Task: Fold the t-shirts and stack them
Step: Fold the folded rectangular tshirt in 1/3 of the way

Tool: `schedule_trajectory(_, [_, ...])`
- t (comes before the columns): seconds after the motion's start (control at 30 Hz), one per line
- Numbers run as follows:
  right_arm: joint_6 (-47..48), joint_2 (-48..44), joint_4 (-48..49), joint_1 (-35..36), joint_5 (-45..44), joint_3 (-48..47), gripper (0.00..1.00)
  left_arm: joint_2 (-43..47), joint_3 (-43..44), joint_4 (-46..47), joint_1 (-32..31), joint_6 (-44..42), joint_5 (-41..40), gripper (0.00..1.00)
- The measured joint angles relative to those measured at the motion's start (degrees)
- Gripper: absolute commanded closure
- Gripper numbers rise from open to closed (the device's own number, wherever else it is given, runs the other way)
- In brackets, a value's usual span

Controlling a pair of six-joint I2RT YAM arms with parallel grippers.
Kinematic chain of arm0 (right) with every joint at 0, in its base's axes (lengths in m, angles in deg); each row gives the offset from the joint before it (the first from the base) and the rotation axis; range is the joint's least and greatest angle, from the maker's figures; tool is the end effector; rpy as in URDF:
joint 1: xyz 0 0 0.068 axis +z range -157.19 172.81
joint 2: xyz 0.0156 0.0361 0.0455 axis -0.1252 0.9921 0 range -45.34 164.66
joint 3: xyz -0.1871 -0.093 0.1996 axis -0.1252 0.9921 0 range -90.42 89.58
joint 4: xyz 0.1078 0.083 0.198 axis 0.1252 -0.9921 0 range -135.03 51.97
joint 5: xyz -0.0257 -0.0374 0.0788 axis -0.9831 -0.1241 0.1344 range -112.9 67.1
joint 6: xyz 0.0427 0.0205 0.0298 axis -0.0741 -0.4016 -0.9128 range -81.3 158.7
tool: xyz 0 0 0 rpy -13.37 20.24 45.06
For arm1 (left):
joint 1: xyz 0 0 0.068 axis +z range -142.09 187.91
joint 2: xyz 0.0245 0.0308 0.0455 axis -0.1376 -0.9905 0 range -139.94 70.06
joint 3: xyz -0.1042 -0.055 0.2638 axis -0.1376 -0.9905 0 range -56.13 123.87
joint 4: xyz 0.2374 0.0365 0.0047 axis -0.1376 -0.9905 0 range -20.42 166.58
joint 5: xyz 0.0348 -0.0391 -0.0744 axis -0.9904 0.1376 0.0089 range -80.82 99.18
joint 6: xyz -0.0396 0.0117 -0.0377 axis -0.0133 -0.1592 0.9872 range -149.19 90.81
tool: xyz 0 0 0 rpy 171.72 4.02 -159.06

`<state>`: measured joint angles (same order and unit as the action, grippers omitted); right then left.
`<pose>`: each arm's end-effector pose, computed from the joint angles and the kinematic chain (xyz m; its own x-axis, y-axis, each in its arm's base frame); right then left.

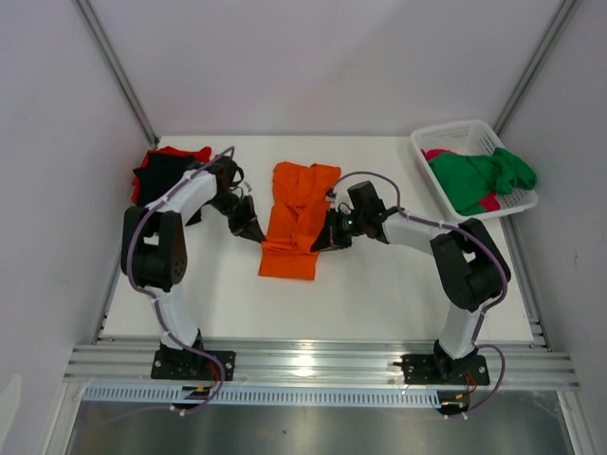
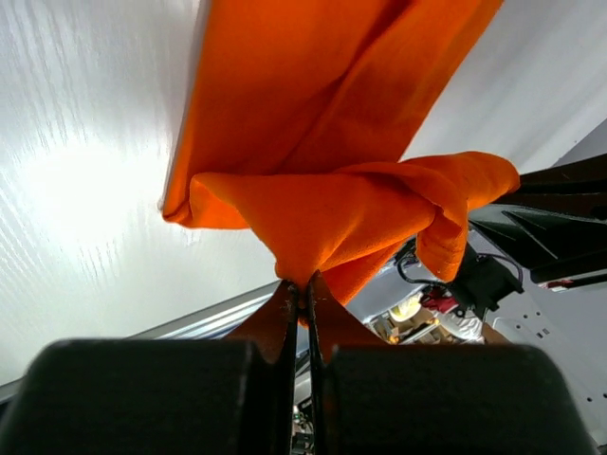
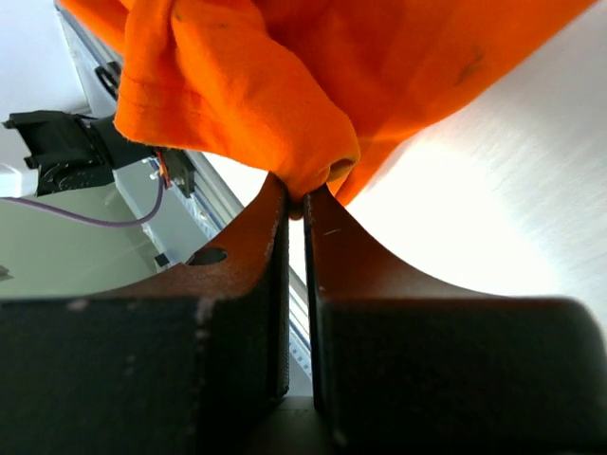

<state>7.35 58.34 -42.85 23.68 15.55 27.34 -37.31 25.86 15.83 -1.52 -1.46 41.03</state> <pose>0.3007 0.2077 0.2087 -0.9306 -0.0817 -0.3569 -0.3358 0.5784 0.7434 0.3296 -0.0754 0.2337 -0.9523 -0.2424 0.1851 -0.3036 0.8127 -0.4974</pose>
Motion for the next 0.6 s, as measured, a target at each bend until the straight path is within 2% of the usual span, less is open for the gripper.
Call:
schedule_trajectory(0.27, [1.0,6.4,-1.4,-1.1,0.0,-5.1,1.00,-5.9,5.0,-1.1,0.0,-1.3,-0.3,0.97])
schedule_trajectory(0.6, [1.4,7.6,-1.7,-1.4,0.0,-6.5,1.00,-6.8,7.0,-1.6,0.1,-1.8,-0.3,0.97])
